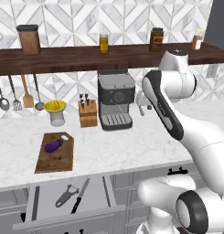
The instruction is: Place the appropriate cutting tool for cutting the eggplant skin on the cutting board.
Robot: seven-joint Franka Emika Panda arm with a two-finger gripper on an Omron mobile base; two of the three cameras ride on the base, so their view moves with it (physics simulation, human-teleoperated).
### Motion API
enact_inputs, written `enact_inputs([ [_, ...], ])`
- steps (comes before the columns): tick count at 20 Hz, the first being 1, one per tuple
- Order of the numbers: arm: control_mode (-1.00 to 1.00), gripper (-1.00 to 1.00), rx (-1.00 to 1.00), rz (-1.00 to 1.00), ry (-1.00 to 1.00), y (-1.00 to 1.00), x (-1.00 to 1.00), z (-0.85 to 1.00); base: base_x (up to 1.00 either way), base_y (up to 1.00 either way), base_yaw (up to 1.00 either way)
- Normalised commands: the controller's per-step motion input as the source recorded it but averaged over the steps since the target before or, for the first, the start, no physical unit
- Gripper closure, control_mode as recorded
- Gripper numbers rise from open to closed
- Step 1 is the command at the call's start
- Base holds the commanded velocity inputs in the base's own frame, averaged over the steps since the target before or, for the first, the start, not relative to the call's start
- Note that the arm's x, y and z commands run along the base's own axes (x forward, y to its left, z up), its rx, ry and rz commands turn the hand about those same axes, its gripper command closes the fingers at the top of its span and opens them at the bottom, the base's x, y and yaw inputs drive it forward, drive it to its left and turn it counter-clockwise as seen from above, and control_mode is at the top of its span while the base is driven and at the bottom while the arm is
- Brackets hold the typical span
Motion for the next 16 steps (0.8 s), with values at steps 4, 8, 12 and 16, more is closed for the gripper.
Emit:
enact_inputs([
  [4,-1.00,-1.00,0.00,0.00,0.00,0.01,-0.03,0.00,0.00,0.00,0.00],
  [8,-1.00,-1.00,-0.07,0.04,0.00,0.78,-0.70,-0.26,0.00,0.00,0.00],
  [12,-1.00,-1.00,-0.16,0.03,0.01,1.00,-0.72,-0.63,0.00,0.00,0.00],
  [16,-1.00,-1.00,-0.16,0.03,0.09,1.00,-0.61,-0.79,0.00,0.00,0.00],
])
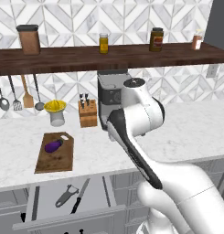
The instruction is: Place the appropriate cutting tool for cutting the eggplant skin on the cutting board.
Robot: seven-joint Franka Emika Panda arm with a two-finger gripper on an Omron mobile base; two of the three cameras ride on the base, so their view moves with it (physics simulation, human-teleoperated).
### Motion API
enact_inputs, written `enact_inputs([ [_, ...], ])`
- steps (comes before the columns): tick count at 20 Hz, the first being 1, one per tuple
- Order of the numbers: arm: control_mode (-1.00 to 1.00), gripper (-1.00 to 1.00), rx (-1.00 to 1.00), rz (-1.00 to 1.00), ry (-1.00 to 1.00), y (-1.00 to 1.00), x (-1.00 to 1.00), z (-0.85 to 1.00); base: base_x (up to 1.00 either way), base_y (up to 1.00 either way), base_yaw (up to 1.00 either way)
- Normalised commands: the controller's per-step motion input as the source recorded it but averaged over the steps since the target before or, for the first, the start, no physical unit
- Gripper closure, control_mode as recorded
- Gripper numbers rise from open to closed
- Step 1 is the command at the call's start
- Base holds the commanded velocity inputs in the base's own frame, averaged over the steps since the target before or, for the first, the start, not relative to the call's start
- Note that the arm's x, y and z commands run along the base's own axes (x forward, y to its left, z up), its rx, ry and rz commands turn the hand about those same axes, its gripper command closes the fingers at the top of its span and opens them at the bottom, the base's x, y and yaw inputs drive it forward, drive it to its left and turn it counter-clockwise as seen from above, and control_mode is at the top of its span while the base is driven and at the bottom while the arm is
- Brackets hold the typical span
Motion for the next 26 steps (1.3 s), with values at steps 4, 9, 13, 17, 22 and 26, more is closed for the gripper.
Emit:
enact_inputs([
  [4,-1.00,-1.00,-0.17,0.11,0.23,1.00,-0.39,-0.99,0.00,0.00,0.00],
  [9,-1.00,-1.00,-0.05,0.06,0.03,0.99,-0.09,-0.82,0.00,0.00,0.00],
  [13,-1.00,-1.00,0.00,-0.18,0.00,1.00,0.00,-0.47,0.00,0.00,0.00],
  [17,-1.00,-1.00,0.00,-0.18,0.02,0.97,0.00,-0.53,0.00,0.00,0.00],
  [22,-1.00,-1.00,0.02,-0.13,0.10,0.33,0.26,-0.57,0.00,0.00,0.00],
  [26,-1.00,-1.00,0.18,0.00,0.07,0.00,0.43,-0.70,0.00,0.00,0.00],
])
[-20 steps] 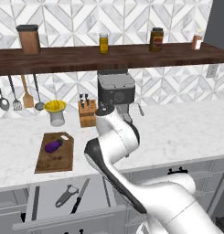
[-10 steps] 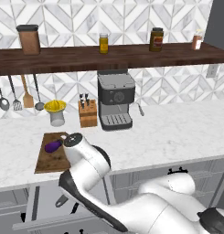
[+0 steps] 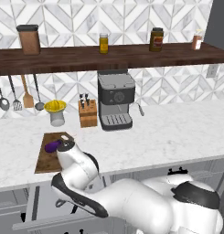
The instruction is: Place the appropriate cutting tool for cutting the eggplant skin on the cutting board.
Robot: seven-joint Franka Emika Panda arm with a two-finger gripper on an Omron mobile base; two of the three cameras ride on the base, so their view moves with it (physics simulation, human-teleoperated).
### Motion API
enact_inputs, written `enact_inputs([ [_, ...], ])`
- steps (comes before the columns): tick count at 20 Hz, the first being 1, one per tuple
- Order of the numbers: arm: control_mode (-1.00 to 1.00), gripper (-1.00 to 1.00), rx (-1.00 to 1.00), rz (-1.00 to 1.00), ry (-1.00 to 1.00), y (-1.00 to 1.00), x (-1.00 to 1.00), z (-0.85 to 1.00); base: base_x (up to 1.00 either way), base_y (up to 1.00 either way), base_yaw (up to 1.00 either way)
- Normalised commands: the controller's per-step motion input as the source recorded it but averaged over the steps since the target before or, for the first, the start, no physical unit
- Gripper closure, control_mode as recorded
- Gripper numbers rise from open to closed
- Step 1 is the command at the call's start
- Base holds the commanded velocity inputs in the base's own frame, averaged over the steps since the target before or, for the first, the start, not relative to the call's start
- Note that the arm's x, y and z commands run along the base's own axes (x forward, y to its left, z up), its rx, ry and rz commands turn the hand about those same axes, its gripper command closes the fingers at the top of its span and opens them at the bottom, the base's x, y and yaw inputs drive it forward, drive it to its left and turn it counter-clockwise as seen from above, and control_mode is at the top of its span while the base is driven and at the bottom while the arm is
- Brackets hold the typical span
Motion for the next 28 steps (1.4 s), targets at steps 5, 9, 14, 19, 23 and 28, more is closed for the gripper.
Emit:
enact_inputs([
  [5,-1.00,-1.00,0.24,0.00,0.02,0.00,0.07,-0.89,0.00,0.00,0.00],
  [9,-1.00,-1.00,0.12,0.00,0.12,0.01,0.12,-0.76,0.00,0.00,0.00],
  [14,-1.00,-1.00,-0.01,0.00,0.24,0.21,0.16,-0.47,0.00,0.00,0.00],
  [19,-1.00,-1.00,-0.12,0.00,0.29,0.38,0.01,-0.18,0.00,0.00,0.00],
  [23,-1.00,-1.00,-0.12,0.00,0.22,0.32,-0.26,-0.06,0.00,0.00,0.00],
  [28,-1.00,-1.00,-0.13,0.00,0.27,0.29,-0.61,0.00,0.00,0.00,0.00],
])
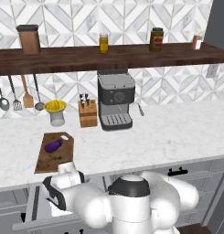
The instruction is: Place the appropriate cutting tool for cutting the eggplant skin on the cutting board.
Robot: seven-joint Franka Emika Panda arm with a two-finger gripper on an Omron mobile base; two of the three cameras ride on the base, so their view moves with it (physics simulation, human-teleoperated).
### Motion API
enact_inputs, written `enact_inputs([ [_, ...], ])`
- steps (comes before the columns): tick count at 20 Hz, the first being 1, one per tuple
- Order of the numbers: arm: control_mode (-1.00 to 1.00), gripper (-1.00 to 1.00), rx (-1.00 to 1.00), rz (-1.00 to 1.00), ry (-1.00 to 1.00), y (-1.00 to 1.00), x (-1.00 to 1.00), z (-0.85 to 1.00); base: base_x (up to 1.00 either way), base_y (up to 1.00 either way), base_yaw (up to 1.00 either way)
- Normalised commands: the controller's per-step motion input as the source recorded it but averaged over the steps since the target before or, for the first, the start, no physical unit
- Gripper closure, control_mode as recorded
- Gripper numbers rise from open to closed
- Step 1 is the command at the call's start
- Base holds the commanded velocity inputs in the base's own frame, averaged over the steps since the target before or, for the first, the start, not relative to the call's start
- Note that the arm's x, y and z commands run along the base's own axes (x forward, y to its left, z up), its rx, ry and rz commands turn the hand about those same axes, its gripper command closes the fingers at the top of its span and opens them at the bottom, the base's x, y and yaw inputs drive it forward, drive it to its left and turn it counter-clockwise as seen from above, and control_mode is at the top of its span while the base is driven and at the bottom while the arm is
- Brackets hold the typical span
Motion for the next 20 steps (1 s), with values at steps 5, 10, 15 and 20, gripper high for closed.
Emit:
enact_inputs([
  [5,-1.00,-1.00,-0.04,-0.03,0.25,0.10,-1.00,0.00,0.00,0.00,0.00],
  [10,-1.00,-1.00,-0.02,-0.06,0.30,0.09,-1.00,0.19,0.00,0.00,0.00],
  [15,-1.00,-1.00,-0.03,-0.06,0.34,0.07,-1.00,0.30,0.00,0.00,0.00],
  [20,-1.00,-1.00,-0.15,-0.05,0.14,0.23,-0.20,0.51,0.00,0.00,0.00],
])
